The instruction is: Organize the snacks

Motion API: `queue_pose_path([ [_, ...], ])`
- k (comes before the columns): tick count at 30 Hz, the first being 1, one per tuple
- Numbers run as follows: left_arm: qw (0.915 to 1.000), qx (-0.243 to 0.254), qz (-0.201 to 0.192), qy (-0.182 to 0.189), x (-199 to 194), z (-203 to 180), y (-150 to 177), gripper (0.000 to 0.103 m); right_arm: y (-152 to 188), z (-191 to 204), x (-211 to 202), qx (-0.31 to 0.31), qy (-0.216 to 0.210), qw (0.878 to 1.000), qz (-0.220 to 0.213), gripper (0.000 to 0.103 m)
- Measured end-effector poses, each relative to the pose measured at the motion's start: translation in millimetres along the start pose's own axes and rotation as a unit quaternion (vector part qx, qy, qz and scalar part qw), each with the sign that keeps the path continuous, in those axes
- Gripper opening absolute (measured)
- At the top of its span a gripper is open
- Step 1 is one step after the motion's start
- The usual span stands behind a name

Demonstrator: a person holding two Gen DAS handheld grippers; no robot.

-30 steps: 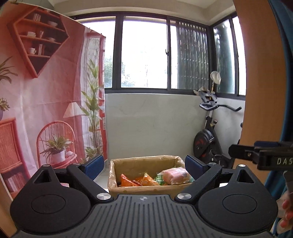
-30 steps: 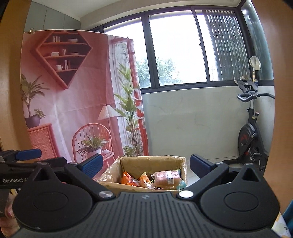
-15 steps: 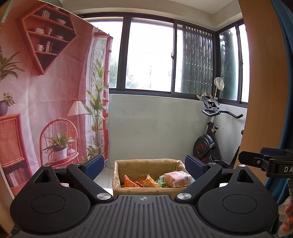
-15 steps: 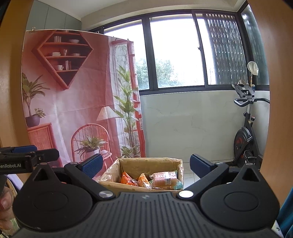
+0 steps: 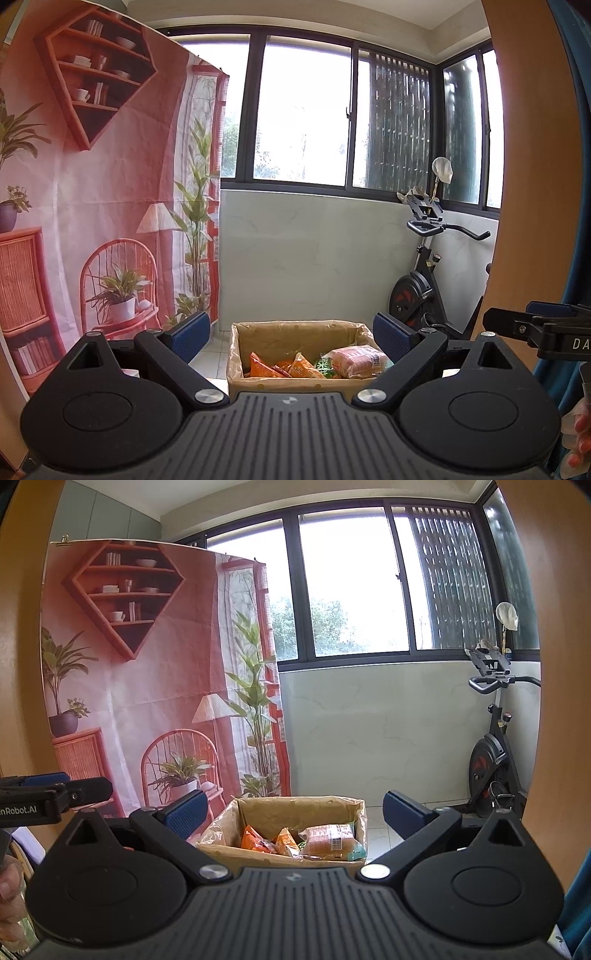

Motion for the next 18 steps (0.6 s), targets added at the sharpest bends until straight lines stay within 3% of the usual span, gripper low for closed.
queue_pose_path([
  [18, 1.0, -0.004, 0.004, 0.002, 0.3, 4.9, 1.1, 0.096, 0.8, -1.4, 0.9, 0.002, 0.002, 1.0, 0.003, 0.103],
])
Point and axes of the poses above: each gripper's, at about its wrist camera, not at the fingertips, and x roughly the way its jaws point, z to its left, y to its underside, the point moved 2 cm from there along x, roughly the way its jaws point, and after that the axes turned 12 degrees about -y, right-handed, at the moved point
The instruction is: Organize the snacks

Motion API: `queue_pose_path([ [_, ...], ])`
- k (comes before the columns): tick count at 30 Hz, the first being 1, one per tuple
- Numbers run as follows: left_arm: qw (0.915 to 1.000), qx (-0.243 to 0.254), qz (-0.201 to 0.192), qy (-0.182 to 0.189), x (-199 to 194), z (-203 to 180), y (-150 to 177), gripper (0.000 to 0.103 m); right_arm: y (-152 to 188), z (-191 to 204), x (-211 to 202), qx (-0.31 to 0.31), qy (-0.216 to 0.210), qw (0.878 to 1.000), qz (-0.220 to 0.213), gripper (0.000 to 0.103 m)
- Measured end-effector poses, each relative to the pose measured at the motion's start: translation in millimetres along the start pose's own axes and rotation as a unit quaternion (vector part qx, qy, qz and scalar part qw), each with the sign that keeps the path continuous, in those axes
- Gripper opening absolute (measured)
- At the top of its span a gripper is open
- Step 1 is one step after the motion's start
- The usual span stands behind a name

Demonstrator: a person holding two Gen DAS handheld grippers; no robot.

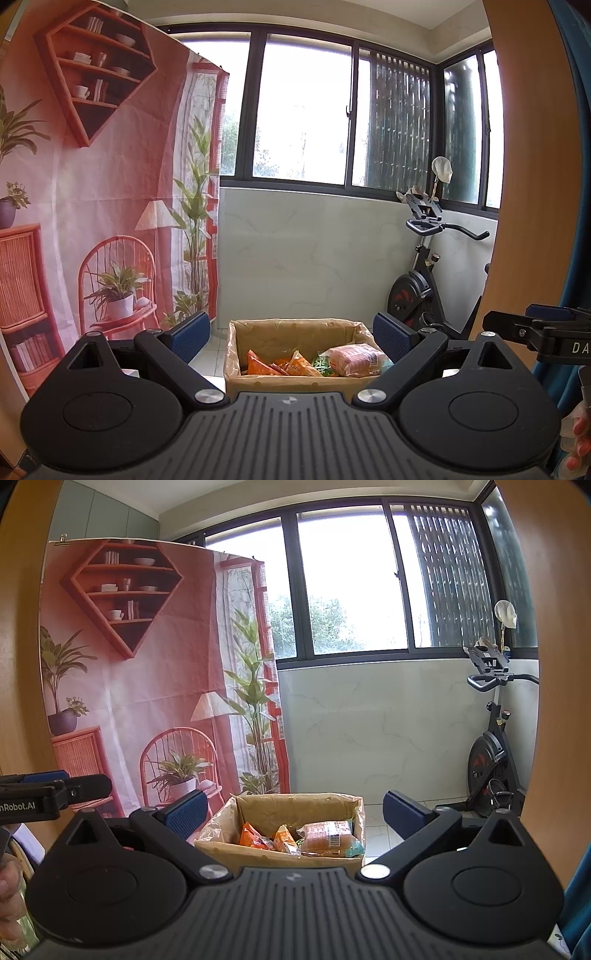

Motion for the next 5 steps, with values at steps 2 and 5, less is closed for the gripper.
queue_pose_path([
  [2, 1.0, 0.0, 0.0, 0.0, -0.2, 1.2, 0.2, 0.096, 0.4, 0.5, -0.2, 0.0, 0.0, 1.0, 0.0, 0.103],
  [5, 1.0, 0.0, 0.0, 0.0, -0.1, 1.7, -0.1, 0.096, 1.0, -0.2, -0.4, -0.001, 0.001, 1.0, 0.0, 0.103],
])
Point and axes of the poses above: each gripper's, at about its wrist camera, not at the fingertips, and x roughly the way its jaws point, z to its left, y to its underside, the point moved 2 cm from there along x, roughly the way its jaws point, and after that the axes turned 12 degrees about -y, right-handed, at the moved point
